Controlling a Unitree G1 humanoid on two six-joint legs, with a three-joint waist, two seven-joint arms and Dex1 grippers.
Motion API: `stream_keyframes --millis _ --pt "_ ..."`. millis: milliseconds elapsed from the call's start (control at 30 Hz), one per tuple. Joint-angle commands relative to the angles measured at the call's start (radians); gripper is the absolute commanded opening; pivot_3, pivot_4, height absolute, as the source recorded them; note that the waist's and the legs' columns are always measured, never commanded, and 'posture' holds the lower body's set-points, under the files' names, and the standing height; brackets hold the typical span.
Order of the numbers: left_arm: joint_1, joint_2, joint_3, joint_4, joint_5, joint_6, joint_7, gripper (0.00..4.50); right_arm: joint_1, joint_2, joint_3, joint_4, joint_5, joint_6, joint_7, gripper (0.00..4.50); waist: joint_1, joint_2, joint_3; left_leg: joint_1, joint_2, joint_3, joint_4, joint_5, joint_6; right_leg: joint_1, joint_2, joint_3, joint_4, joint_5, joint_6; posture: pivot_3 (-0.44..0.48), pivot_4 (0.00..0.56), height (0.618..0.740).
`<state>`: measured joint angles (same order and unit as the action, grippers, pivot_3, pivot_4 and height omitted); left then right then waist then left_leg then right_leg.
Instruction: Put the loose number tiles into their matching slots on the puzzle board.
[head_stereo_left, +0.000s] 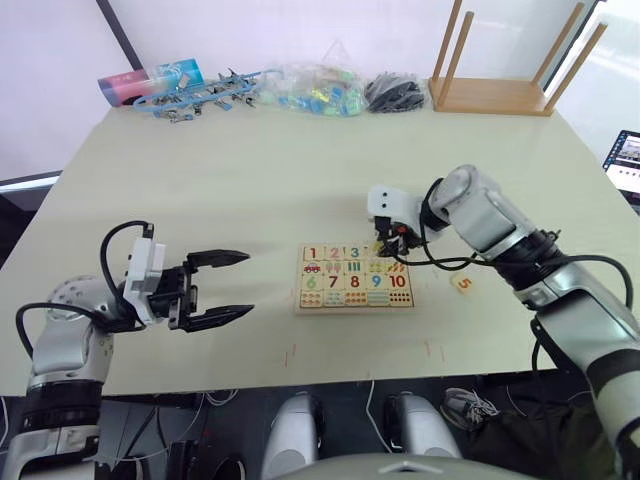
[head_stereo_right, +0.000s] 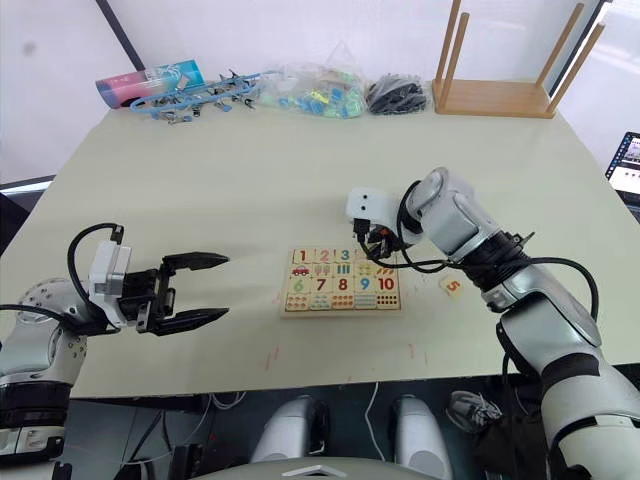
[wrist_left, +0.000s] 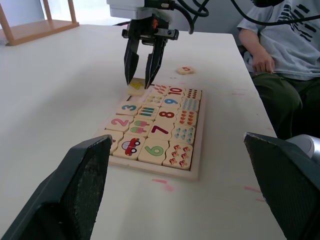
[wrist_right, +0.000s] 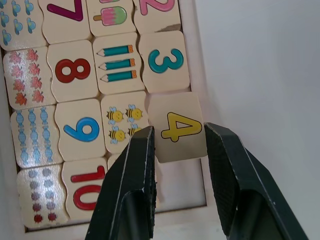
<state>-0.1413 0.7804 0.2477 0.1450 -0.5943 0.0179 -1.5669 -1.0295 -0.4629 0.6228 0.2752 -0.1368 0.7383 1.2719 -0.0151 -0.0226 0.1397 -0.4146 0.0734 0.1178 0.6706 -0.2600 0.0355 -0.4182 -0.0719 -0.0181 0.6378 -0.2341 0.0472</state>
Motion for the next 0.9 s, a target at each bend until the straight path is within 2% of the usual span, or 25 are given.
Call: stream_keyframes --millis 33,900 --pt "0.003 0.015 0.03 -0.029 -0.027 0.005 -0.007 4.5 -0.028 -0.001 -0.001 -0.004 -0.013 -0.008 0.002 0.89 0.001 0.0 0.0 0.0 0.0 0.0 0.0 0.0 0.0 0.0 0.0 0.0 0.0 0.0 0.0 0.0 0.15 0.738" --pt "0.013 0.015 0.039 -0.023 -0.024 -0.002 -0.013 4.5 -0.012 0.03 -0.003 0.034 -0.041 -0.052 0.01 0.89 -0.001 0.0 0.0 0.0 0.0 0.0 0.0 0.0 0.0 0.0 0.0 0.0 0.0 0.0 0.0 0.0 0.15 0.738"
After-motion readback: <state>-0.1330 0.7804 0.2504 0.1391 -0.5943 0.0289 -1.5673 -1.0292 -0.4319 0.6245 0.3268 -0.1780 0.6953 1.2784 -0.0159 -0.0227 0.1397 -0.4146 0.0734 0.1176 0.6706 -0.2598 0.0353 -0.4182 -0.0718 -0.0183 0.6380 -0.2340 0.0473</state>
